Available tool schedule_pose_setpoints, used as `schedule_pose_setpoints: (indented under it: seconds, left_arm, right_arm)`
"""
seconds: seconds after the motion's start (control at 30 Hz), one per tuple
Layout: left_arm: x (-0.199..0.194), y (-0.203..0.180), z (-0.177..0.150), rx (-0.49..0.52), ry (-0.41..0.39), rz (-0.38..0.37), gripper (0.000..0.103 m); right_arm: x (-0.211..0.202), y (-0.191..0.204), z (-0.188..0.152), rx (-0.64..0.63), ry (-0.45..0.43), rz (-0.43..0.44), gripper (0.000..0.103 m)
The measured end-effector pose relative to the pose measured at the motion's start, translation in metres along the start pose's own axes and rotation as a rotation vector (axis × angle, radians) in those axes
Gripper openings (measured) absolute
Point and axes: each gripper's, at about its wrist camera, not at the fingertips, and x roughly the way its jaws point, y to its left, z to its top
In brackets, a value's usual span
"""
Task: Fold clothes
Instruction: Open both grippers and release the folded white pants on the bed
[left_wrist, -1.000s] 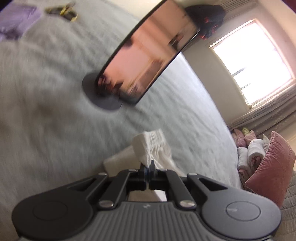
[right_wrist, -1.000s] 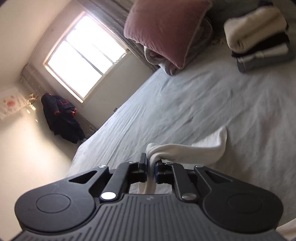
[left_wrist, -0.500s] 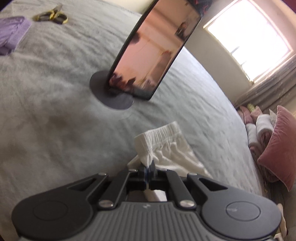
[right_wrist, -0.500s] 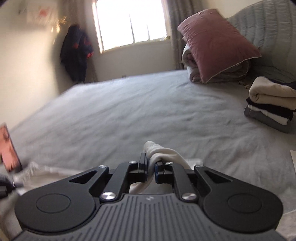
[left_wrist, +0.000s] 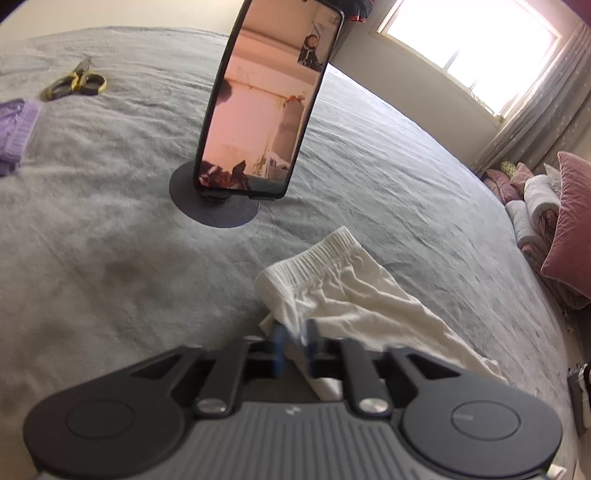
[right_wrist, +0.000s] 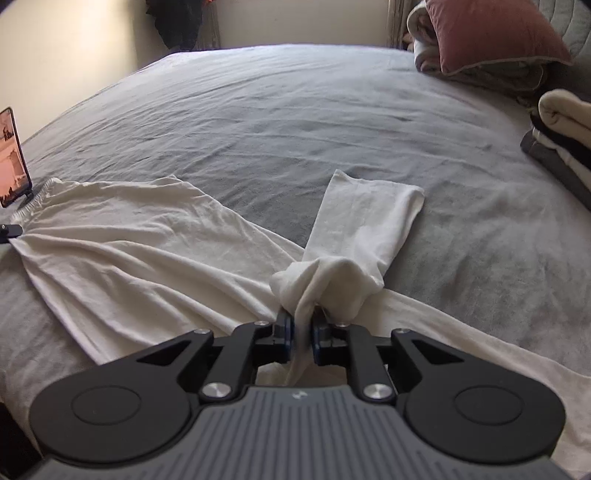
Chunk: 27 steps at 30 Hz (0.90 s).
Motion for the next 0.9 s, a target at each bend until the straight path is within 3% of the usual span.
schedule_pose_setpoints:
  seconds: [0.03,0.07,0.13,0.3,0.43,0.53,0.7,0.77,0.9]
  left_arm:
    - [-0.002,0.000,0.000,0.018,0.013,0.004,0.040]
    - [-0.005,-0.002,0.000,0.041,0.022,0.004,0.040]
    - [-0.010,-0.008,0.001,0.080,0.038,-0.006,0.041]
    - [-0.024,-0.027,0.002,0.170,0.062,-0.066,0.040]
    - [-0.025,-0.057,-0.006,0.344,0.073,-0.170,0.041]
    - [-0.020,-0.078,-0.024,0.496,0.068,-0.245,0.042]
    - [-0.012,-0.100,-0.056,0.727,0.068,-0.350,0.042]
    - [-0.009,-0.105,-0.065,0.786,0.075,-0.380,0.042]
    - [-0.003,-0.110,-0.080,0.889,0.085,-0.405,0.042]
  right_arm:
    - [-0.002,-0.005,0.003,0.016,0.019,0.012,0.029]
    - [-0.003,-0.011,0.006,0.034,0.042,0.027,0.046]
    - [-0.009,-0.021,0.009,0.054,0.084,0.067,0.053]
    - [-0.028,-0.036,0.011,0.081,0.148,0.184,0.053]
    - [-0.036,-0.038,0.015,0.167,0.143,0.345,0.053]
    - [-0.039,-0.029,0.016,0.141,0.107,0.404,0.053]
    - [-0.035,0.007,0.006,-0.060,-0.024,0.401,0.051]
    - [-0.029,0.027,-0.004,-0.185,-0.035,0.411,0.040]
    - [-0.022,0.060,-0.022,-0.401,-0.083,0.404,0.038]
